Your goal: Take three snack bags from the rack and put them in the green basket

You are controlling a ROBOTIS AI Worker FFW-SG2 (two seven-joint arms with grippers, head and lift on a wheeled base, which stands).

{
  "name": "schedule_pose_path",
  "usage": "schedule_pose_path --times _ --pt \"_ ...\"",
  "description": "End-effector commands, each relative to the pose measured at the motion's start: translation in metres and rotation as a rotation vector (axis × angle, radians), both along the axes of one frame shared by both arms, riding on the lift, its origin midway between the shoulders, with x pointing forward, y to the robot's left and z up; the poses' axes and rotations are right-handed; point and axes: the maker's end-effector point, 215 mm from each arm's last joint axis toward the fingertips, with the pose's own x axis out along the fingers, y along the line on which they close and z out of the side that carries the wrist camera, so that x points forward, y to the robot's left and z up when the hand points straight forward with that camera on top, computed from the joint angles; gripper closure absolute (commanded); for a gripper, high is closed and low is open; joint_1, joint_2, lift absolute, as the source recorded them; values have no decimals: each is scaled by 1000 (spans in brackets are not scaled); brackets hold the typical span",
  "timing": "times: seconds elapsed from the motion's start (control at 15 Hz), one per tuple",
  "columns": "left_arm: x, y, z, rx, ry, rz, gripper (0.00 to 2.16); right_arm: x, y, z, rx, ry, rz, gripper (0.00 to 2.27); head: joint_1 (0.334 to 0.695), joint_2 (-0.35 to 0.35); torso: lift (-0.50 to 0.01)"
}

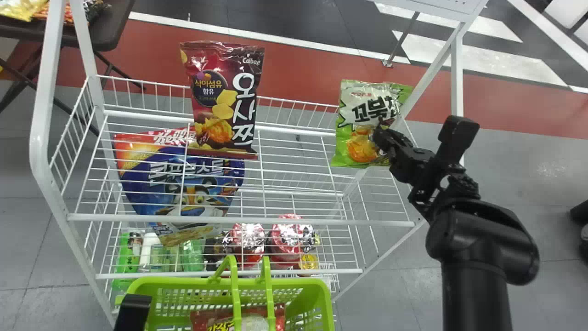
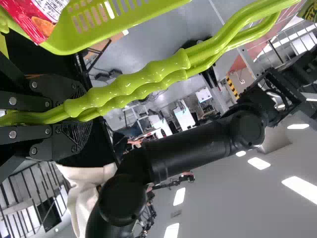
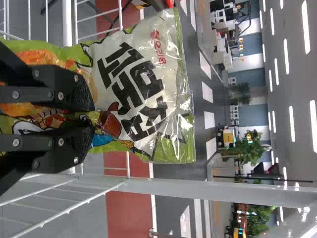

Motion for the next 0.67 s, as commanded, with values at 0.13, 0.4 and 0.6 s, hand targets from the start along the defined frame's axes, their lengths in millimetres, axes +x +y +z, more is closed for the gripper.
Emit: schedule_pose_path --times 0.13,0.4,0.6 --pt "4 5 -1 -1 -1 9 1700 -61 8 49 55 -13 36 2165 695 -350 -7" --pt "13 9 -1 -1 -14 32 1700 -142 35 83 183 25 88 2162 695 -350 -7" --pt "16 9 0 -9 -18 40 1696 -201 74 71 326 137 162 2162 695 -350 -7"
